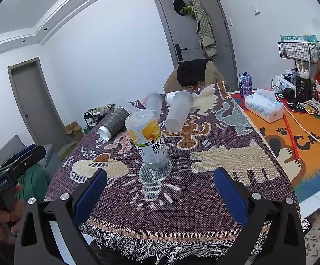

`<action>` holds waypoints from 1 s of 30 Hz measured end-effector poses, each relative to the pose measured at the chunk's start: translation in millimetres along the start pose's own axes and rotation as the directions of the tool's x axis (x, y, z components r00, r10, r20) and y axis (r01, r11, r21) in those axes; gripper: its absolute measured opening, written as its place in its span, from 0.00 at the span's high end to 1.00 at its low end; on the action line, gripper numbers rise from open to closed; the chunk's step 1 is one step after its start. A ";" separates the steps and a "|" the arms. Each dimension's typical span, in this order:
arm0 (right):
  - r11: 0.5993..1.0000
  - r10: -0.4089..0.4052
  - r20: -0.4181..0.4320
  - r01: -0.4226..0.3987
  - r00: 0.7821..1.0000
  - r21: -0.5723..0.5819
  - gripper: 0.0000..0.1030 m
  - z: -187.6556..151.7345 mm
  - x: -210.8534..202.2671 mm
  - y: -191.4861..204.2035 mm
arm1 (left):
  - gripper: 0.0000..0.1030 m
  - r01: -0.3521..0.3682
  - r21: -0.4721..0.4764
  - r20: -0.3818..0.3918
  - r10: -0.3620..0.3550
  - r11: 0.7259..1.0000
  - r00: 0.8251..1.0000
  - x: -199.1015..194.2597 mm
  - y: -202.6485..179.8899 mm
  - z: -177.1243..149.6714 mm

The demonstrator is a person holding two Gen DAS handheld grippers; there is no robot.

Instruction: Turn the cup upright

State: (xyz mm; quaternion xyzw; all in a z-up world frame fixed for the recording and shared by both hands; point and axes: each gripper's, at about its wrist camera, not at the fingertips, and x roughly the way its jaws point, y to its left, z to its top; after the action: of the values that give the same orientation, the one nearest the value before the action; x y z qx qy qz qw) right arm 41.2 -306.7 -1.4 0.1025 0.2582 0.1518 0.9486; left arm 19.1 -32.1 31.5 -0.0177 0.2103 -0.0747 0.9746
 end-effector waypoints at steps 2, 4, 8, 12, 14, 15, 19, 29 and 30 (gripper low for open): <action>1.000 -0.001 0.001 0.001 1.000 0.000 0.07 0.2 0.1 -0.3 | 0.06 -0.001 0.000 0.001 0.001 1.000 1.000 0.1 -0.3 0.0; 1.000 0.000 0.001 0.000 1.000 0.001 0.07 0.1 0.4 -0.3 | 0.06 -0.003 0.001 0.002 0.003 1.000 1.000 -0.1 -0.8 -0.2; 1.000 -0.001 -0.002 0.001 1.000 -0.001 0.07 0.1 0.1 -0.3 | 0.06 -0.009 -0.001 0.006 0.009 1.000 1.000 -1.6 -0.3 -1.6; 1.000 -0.002 0.000 0.002 1.000 -0.001 0.07 0.2 -0.8 0.2 | 0.06 -0.013 -0.003 0.009 0.013 1.000 1.000 -2.6 -0.7 -1.6; 1.000 -0.003 -0.001 0.003 1.000 -0.002 0.07 0.2 -0.4 0.0 | 0.06 -0.011 -0.003 0.009 0.011 1.000 1.000 -3.0 -1.5 -1.9; 1.000 -0.002 -0.001 0.002 1.000 -0.001 0.07 0.2 -0.4 -0.1 | 0.06 -0.013 -0.003 0.009 0.013 1.000 1.000 -2.9 -1.6 -1.9; 1.000 -0.003 -0.001 0.003 1.000 0.000 0.07 0.5 -0.4 -0.2 | 0.06 -0.014 -0.003 0.009 0.014 1.000 1.000 -3.7 -1.0 -2.0; 1.000 -0.016 0.005 0.016 1.000 -0.007 0.07 1.3 -2.6 0.5 | 0.06 -0.015 -0.003 0.009 0.015 1.000 1.000 -3.4 -1.2 -1.3; 1.000 -0.016 0.005 0.016 1.000 -0.006 0.07 1.2 -2.4 0.3 | 0.06 -0.015 -0.003 0.008 0.015 1.000 1.000 -3.3 -1.2 -1.3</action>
State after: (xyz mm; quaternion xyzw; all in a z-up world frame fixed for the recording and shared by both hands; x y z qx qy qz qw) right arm 39.8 -307.4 0.8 0.0979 0.2563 0.1450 0.9506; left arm 15.4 -32.8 31.7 -0.0181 0.2065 -0.0672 0.9760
